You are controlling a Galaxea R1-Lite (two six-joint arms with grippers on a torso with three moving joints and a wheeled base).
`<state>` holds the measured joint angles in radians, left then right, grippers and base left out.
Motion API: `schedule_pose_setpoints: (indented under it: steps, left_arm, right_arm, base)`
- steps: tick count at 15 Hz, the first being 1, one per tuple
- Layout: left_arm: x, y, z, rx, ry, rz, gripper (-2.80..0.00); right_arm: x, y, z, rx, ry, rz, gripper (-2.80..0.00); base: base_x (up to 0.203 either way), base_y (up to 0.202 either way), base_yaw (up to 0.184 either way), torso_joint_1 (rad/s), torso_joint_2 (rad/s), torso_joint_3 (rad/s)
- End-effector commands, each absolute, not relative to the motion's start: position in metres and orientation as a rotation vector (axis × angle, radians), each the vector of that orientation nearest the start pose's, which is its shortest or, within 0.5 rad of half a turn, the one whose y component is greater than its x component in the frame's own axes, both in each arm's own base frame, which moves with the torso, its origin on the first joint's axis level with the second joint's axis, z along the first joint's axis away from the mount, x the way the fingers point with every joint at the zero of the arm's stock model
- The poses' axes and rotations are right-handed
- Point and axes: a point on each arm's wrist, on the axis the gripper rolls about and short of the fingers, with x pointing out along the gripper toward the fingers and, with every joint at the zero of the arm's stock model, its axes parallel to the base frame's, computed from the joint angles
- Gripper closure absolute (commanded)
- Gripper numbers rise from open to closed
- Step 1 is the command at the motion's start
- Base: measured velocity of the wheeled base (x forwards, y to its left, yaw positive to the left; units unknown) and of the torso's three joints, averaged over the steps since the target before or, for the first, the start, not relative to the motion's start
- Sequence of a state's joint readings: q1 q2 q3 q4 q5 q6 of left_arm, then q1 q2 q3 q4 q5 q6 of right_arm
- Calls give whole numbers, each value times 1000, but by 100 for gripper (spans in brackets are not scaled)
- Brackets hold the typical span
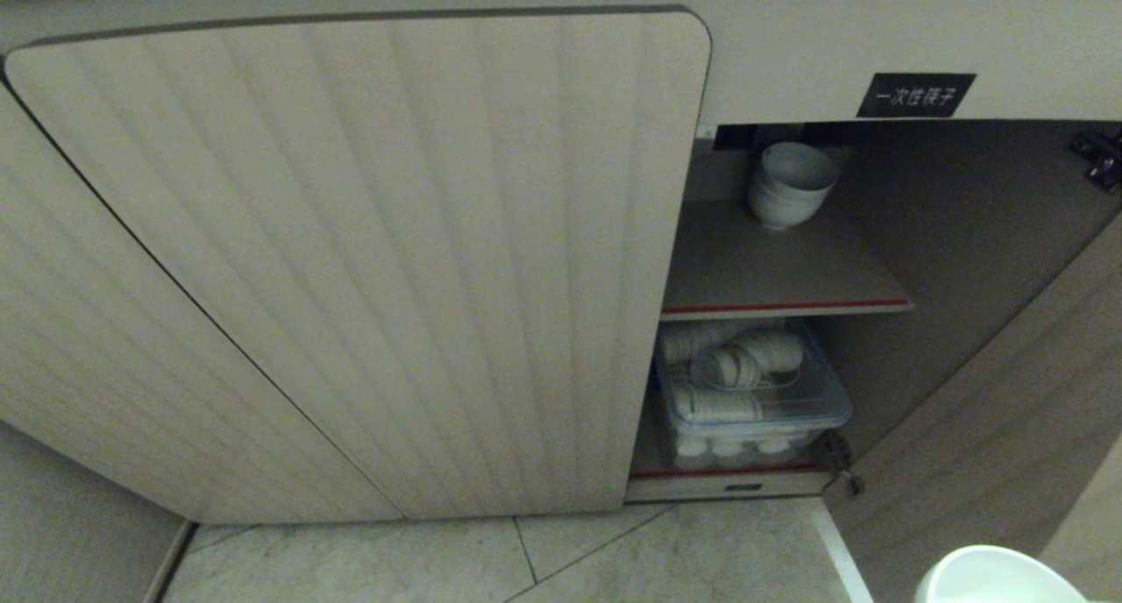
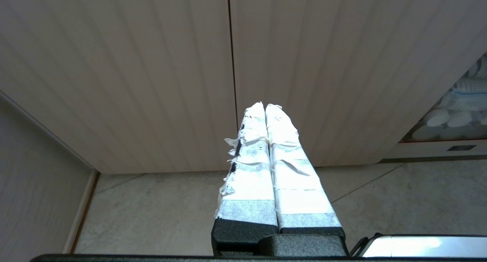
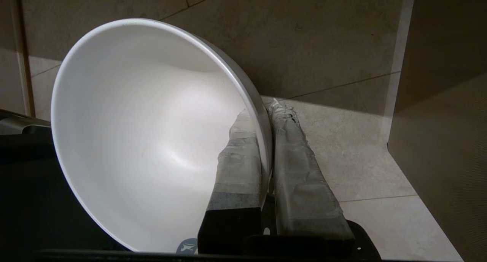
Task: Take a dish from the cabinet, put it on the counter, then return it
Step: Place it on the table
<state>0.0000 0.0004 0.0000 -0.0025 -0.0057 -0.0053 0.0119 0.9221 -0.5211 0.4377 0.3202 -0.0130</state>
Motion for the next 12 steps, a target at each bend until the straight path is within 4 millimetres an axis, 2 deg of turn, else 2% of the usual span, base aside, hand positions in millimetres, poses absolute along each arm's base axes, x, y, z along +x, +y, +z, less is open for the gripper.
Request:
schedule_pose_setpoints:
  steps: [1,12]
  left_arm:
    - [-23,0,76,-6,-3,-6,0]
    - [-23,0,76,-6,-3,-6,0]
  right_arm:
    - [77,8,165,117,832,320,0]
    - [76,9,165,116,842,325,0]
  base:
    - [0,0,0,0,0,0]
    - [0,0,0,0,0,0]
